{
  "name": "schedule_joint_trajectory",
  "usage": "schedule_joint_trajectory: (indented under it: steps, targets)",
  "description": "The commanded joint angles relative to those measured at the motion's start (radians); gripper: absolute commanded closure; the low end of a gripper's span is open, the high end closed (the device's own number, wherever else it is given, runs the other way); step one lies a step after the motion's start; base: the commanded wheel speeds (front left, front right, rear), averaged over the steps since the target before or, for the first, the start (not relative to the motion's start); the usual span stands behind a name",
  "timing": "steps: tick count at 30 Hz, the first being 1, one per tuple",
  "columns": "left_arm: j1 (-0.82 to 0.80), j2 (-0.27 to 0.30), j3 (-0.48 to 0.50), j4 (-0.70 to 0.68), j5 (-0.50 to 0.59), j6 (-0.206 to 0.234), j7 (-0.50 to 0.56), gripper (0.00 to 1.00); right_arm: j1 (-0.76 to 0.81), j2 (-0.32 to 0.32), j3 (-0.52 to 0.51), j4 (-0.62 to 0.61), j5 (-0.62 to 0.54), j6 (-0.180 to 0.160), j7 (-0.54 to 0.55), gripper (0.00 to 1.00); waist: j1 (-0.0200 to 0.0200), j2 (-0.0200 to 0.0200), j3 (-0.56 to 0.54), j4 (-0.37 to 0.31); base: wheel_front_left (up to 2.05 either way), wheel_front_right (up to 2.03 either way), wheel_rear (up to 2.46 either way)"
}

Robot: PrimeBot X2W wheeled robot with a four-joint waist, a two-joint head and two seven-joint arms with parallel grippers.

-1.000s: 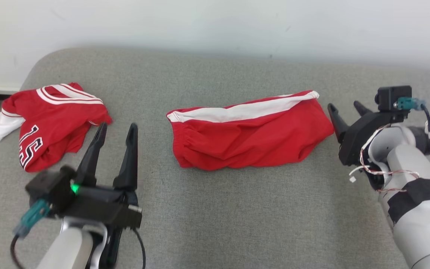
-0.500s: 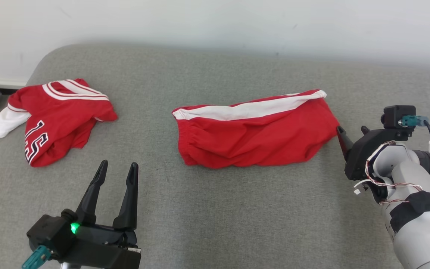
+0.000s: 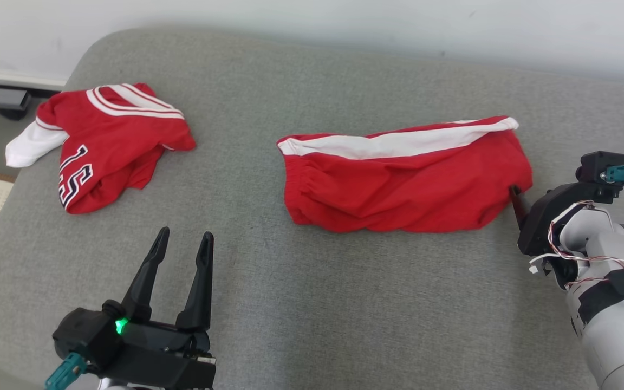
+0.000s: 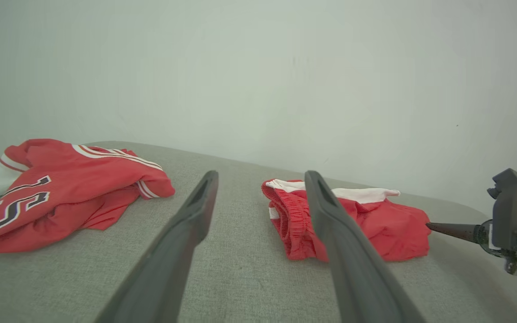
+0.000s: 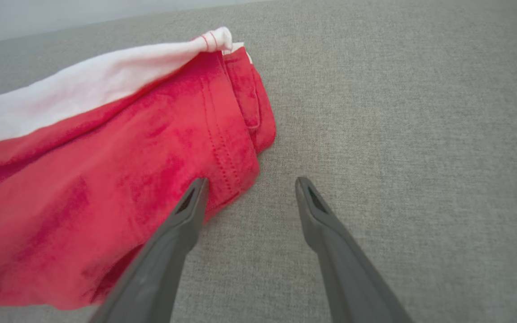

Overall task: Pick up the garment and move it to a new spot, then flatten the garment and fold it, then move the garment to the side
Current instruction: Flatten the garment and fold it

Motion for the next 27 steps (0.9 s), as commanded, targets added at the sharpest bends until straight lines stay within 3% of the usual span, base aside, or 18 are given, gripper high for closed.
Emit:
schedule_joint_trajectory:
  steps: [1, 11, 12, 13, 14, 16, 17, 27]
  targets:
    - [-0.01, 0.0, 0.003, 0.002, 0.007, -0.003, -0.005, 0.0, -0.013, -0.002, -0.01, 0.011, -0.019, 0.0, 0.004, 0.0, -0.0001, 0.0001, 0.015, 0.015, 0.0, 0.0, 0.0]
    - [-0.02, -0.018, -0.002, 0.012, 0.002, -0.014, -0.005, 0.0, -0.06, 0.001, -0.099, 0.08, -0.102, 0.0, 0.039, 0.0, -0.0001, 0.0001, 0.041, 0.045, 0.0, 0.0, 0.0]
    - [-0.02, -0.019, -0.003, 0.014, 0.002, -0.015, -0.005, 0.0, -0.062, 0.005, -0.105, 0.086, -0.11, 0.0, 0.044, 0.11, -0.0001, 0.0001, 0.042, 0.046, 0.0, 0.0, 0.0]
    - [-0.021, -0.02, -0.003, 0.014, 0.002, -0.015, -0.005, 0.0, -0.064, 0.009, -0.113, 0.09, -0.118, 0.0, 0.047, 0.29, -0.0001, 0.0001, 0.044, 0.048, 0.0, 0.0, 0.0]
    - [-0.022, -0.021, -0.003, 0.015, 0.002, -0.016, -0.005, 0.0, -0.068, 0.013, -0.118, 0.094, -0.127, 0.0, 0.051, 0.57, -0.0001, 0.0001, 0.045, 0.049, 0.0, 0.0, 0.0]
    - [-0.024, -0.022, -0.002, 0.016, 0.001, -0.017, -0.005, 0.0, -0.072, 0.019, -0.13, 0.097, -0.141, 0.0, 0.051, 0.89, -0.0001, 0.0001, 0.047, 0.049, 0.0, 0.0, 0.0]
    - [-0.024, -0.023, -0.001, 0.018, 0.001, -0.017, -0.005, 0.0, -0.073, 0.021, -0.134, 0.097, -0.146, 0.0, 0.049, 1.0, -0.0001, 0.0001, 0.047, 0.049, 0.0, 0.0, 0.0]
    - [-0.018, -0.025, 0.005, 0.03, 0.01, -0.017, -0.005, 0.0, -0.06, 0.051, -0.149, 0.075, -0.134, -0.001, 0.003, 1.0, -0.0001, 0.0001, 0.02, 0.033, 0.0, 0.0, 0.0]
